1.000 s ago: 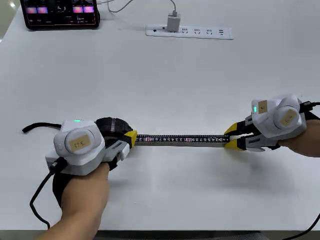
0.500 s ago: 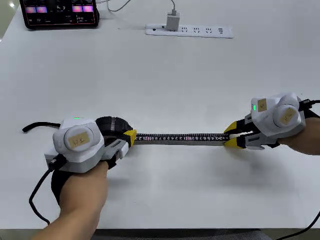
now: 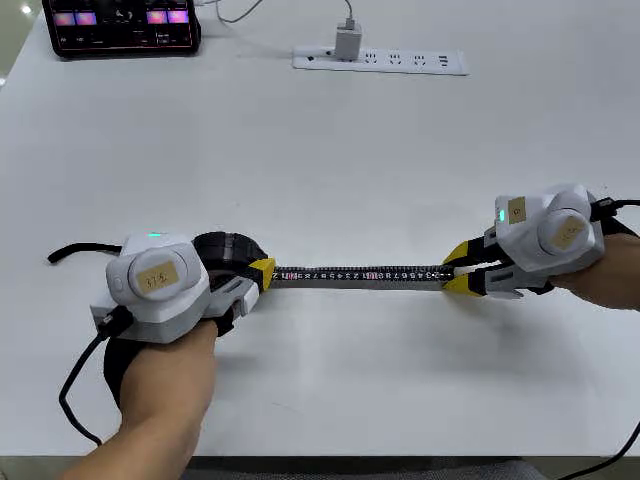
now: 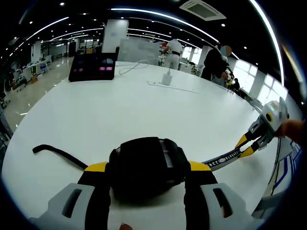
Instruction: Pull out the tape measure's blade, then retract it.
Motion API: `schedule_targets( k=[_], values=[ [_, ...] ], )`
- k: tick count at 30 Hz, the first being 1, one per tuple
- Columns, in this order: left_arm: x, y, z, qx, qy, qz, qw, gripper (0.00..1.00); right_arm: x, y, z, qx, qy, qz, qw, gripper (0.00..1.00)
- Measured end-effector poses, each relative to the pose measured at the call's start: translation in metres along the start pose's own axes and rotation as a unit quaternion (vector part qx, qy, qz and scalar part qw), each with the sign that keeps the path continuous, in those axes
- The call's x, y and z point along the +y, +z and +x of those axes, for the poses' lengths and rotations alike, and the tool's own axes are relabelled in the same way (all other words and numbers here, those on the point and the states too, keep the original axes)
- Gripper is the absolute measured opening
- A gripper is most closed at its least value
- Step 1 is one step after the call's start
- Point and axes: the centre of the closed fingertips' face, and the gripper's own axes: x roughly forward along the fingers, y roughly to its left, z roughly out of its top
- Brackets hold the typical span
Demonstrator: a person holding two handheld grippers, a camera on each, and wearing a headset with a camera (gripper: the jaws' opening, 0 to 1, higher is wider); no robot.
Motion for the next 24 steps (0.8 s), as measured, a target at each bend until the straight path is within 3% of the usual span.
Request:
schedule_targets(
  k=[24],
  values=[
    [0.0,0.0,-0.001,0.001,-0.007,-0.012,0.9999,0.58,0.001,0.023,0.013,-0.015,0.005,-0.003,0.9999,0.1]
  ],
)
